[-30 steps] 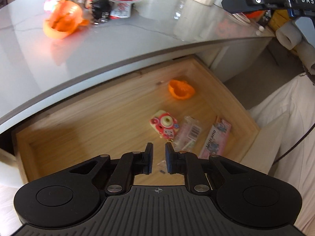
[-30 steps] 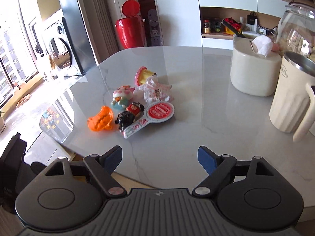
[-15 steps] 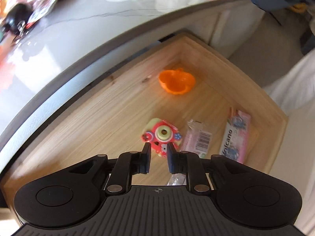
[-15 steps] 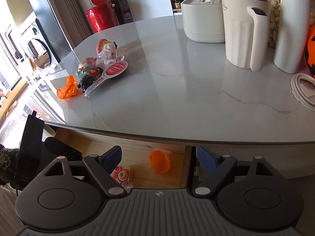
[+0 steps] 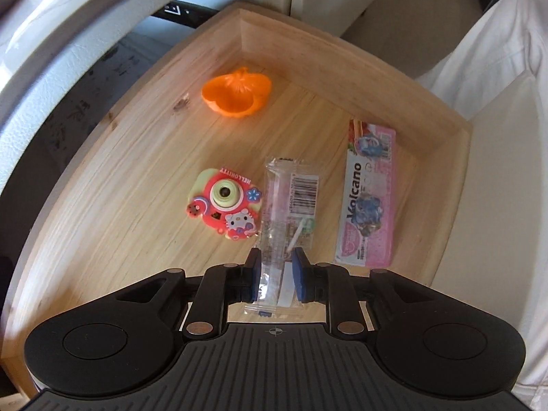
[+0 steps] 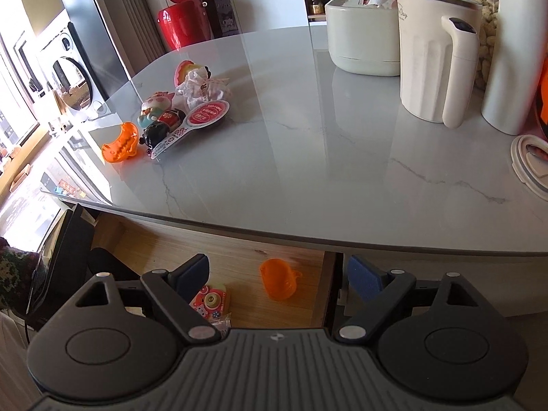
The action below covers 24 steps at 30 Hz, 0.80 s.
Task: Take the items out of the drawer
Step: 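Lower the left tool into the drawer and grasp the clear candy packet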
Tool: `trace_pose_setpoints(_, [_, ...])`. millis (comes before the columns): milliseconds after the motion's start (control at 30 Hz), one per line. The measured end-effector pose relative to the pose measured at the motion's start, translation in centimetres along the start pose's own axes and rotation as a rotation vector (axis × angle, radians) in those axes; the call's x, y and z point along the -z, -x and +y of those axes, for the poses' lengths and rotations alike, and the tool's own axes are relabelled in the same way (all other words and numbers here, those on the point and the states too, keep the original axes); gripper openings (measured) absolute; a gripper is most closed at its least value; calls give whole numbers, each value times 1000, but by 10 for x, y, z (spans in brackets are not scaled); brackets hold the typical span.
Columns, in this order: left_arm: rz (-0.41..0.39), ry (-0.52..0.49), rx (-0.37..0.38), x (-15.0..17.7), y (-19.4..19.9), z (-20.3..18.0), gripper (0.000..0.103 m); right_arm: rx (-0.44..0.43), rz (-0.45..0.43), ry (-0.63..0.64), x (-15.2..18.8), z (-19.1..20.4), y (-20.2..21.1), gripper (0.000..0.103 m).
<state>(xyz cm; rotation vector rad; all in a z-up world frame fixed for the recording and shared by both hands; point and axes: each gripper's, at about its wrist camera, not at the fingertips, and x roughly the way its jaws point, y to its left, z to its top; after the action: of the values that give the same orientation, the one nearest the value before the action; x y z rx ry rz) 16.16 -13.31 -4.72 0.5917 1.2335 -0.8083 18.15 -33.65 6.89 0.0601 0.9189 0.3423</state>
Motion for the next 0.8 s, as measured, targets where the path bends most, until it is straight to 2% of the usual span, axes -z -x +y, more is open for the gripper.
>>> trace_pose_setpoints(67, [15, -20, 1, -1, -8, -4, 23, -2, 2, 0, 0, 1, -1, 89])
trace_pose_setpoints(233, [5, -37, 25, -8, -13, -7, 37, -1, 12, 12, 0, 4, -3, 89])
trace_pose_setpoints(367, [79, -48, -26, -10, -29, -7, 43, 2, 11, 11, 0, 3, -3, 91])
trace_pose_setpoints(400, [59, -47, -29, -9, -28, -7, 48, 3, 8, 10, 1, 3, -2, 93])
trace_pose_setpoints(500, [32, -6, -26, -12, -27, -5, 44, 10, -8, 8, 1, 2, 1, 101])
trace_pose_setpoints(600, [33, -11, -34, -15, -27, -6, 44, 13, -4, 7, 2, 2, 1, 101])
trace_pose_setpoints(800, [72, 42, -46, -19, -24, 2, 41, 41, 8, 24, 4, 4, -4, 101])
